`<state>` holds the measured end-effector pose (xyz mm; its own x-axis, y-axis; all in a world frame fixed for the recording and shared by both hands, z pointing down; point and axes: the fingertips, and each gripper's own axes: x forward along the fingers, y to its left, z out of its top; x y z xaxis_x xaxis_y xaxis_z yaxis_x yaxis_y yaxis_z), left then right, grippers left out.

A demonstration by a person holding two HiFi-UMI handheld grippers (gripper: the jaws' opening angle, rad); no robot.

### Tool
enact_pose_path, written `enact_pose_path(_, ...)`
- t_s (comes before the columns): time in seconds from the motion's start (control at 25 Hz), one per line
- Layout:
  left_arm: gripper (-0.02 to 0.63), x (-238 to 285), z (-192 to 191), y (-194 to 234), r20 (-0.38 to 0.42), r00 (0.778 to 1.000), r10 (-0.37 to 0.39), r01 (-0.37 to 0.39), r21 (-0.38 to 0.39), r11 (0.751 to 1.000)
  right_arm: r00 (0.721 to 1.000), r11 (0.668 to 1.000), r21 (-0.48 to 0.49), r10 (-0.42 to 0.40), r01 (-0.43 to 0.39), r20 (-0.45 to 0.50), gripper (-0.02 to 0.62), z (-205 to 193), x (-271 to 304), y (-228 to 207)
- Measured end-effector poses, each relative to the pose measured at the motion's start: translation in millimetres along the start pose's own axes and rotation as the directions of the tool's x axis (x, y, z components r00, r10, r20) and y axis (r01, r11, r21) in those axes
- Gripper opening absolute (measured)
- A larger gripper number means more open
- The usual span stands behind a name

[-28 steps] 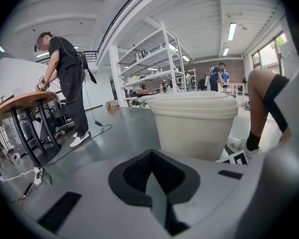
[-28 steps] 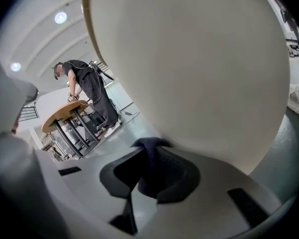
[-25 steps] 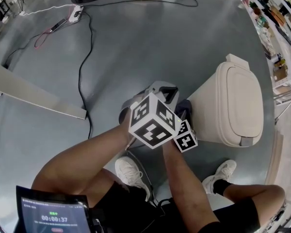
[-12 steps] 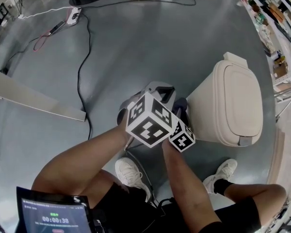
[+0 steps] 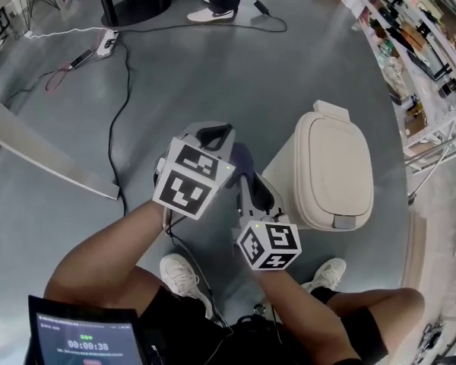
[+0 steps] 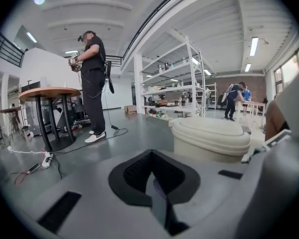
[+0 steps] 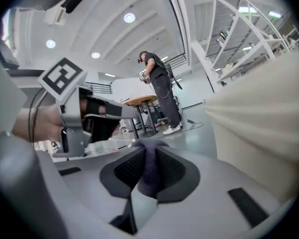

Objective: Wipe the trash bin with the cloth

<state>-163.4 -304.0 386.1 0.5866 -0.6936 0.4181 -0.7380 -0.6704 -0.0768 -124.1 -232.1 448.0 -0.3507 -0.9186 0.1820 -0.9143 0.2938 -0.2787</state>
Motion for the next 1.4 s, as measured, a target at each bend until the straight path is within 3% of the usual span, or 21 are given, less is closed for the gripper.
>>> enact_pose_path(0.2,0.002,-28.0,29.2,-12.3,0.045,0.998,0.035,-0.031,-0.078,0.996,0.987,0.969,-0.187,0.158,-0.16,-0.022,0.066,58.9,-47.5,37.8)
enact_pose_path(0.32,0.002,-47.3,54.3,-26.6,0.093,0.993,0.072,-0.066,-0.061,0.996,0.977,0.937,-0.278,0.212,-0.211,-0.025,0.066,100.6,-79.7,40.8)
enact_pose_path(0.48,0.002,-72.4,74.4,-62.2,0.119,0.99,0.08,-0.073,-0.064,0.995,0.976,0.897,-0.394,0.218,-0.201,0.0,0.066,152.7,-131.0,22.7)
enact_pose_path(0.64,0.002,-92.7,92.2,-116.1,0.134,0.99,0.05,-0.042,-0.063,0.997,0.983,0.868,-0.478,0.18,-0.138,0.042,0.066,190.6,-178.6,-11.2)
enact_pose_path(0.76,0.002,-107.5,106.6,-148.3,0.179,0.982,0.059,-0.048,-0.062,0.997,0.984,0.871,-0.483,0.154,-0.091,0.092,0.066,211.4,-211.0,-37.0)
enact_pose_path(0.96,0.002,-139.4,115.0,-200.5,0.252,0.961,0.117,-0.069,-0.192,0.979,0.988,0.921,-0.388,0.094,-0.04,0.121,0.066,225.4,-261.0,-75.3)
enact_pose_path(1.08,0.002,-154.2,110.3,-229.7,0.271,0.951,0.149,-0.103,-0.176,0.979,0.99,0.949,-0.313,0.078,-0.038,0.117,0.066,226.0,-287.1,-84.4)
enact_pose_path(1.4,0.002,-191.1,105.1,-294.2,0.268,0.958,0.098,-0.055,-0.164,0.985,0.983,0.916,-0.4,0.038,0.038,0.182,0.066,234.5,-357.2,-61.0)
